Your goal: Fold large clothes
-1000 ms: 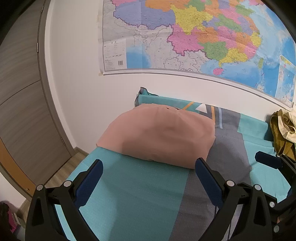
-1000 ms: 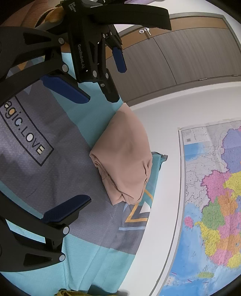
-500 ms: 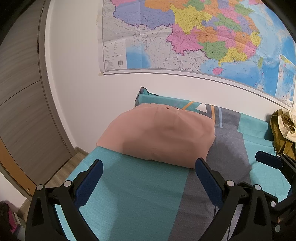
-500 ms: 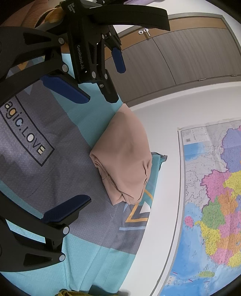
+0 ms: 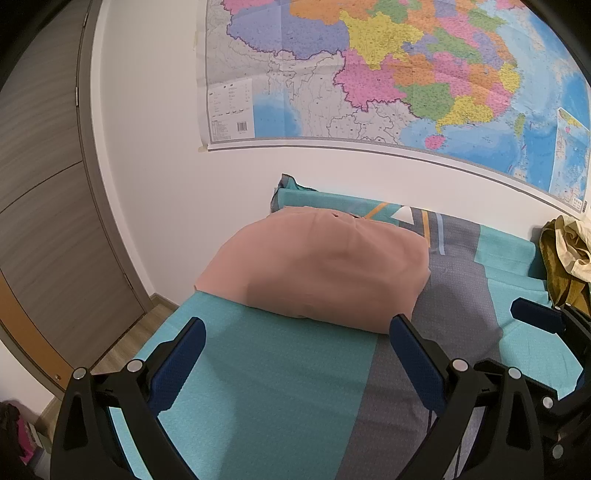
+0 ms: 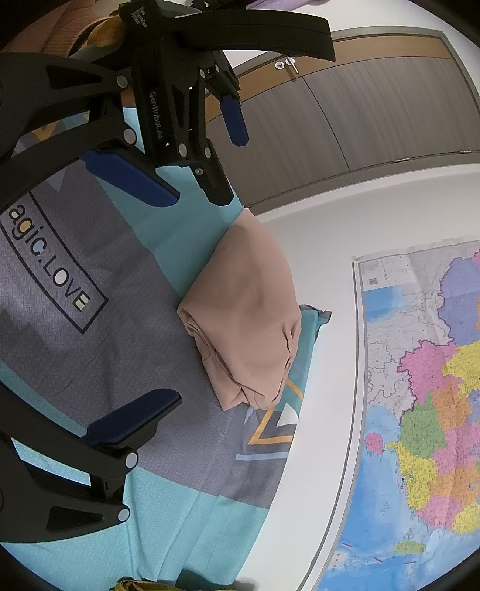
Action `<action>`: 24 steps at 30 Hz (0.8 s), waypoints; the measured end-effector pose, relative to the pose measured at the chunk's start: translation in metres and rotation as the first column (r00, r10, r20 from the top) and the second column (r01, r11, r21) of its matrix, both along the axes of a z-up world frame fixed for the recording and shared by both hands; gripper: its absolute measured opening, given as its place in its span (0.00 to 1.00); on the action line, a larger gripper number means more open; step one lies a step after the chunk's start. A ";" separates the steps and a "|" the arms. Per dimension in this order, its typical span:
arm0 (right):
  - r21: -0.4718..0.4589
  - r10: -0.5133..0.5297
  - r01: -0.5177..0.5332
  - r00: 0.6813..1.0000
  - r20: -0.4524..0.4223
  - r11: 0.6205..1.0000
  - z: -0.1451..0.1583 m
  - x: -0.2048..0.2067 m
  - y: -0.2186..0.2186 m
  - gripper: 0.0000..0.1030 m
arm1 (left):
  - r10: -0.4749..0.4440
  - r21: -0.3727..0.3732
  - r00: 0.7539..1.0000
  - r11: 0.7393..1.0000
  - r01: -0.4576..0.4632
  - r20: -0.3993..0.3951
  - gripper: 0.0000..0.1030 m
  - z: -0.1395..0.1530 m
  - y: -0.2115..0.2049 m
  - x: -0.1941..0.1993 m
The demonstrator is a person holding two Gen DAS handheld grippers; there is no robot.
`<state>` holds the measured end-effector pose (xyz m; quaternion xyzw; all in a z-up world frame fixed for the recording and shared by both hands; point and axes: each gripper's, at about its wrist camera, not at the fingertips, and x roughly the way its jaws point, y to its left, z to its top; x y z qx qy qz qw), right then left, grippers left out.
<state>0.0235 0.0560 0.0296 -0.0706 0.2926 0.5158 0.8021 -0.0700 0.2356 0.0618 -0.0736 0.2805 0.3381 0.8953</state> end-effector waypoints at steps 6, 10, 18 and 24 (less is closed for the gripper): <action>0.002 0.001 -0.001 1.000 0.000 1.000 0.000 -0.001 0.001 0.94 | -0.001 -0.002 1.000 1.000 0.001 0.000 0.93 -0.001 0.001 -0.001; 0.005 -0.002 0.002 1.000 -0.003 1.000 0.001 -0.003 -0.001 0.94 | -0.003 0.003 1.000 1.000 0.003 0.002 0.93 0.000 -0.001 -0.003; 0.015 -0.057 0.057 0.998 -0.008 0.998 0.000 -0.003 -0.035 0.94 | -0.094 -0.001 0.996 0.996 0.094 0.000 0.93 -0.001 -0.025 0.010; 0.019 -0.181 0.182 0.983 -0.026 0.983 -0.006 0.001 -0.092 0.94 | -0.251 -0.046 0.968 0.967 0.250 -0.009 0.93 -0.011 -0.063 0.039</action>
